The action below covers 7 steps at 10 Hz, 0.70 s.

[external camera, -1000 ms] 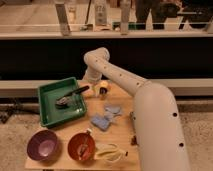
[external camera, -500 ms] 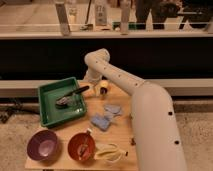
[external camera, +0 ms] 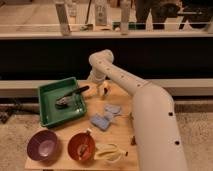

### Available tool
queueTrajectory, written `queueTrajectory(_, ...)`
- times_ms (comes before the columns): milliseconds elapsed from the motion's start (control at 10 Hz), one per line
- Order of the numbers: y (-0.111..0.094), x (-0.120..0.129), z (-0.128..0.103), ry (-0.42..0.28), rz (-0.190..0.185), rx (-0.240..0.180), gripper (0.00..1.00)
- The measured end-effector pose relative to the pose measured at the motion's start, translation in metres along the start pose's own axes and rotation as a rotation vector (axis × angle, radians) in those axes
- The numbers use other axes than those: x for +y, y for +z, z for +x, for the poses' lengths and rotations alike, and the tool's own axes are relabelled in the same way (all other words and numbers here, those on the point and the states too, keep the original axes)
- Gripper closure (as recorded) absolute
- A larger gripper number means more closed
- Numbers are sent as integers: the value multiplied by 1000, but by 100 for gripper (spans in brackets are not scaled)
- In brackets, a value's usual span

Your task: Place apple in red bowl

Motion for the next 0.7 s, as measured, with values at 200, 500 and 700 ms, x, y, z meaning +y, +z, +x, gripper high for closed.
queueTrajectory(200, -1, -10, -5, -30, -10, 40, 20)
queueTrajectory(500, -8, -9, 23, -75, -26, 85, 20)
queueTrajectory(700, -10, -3, 48, -181, -39, 58, 20)
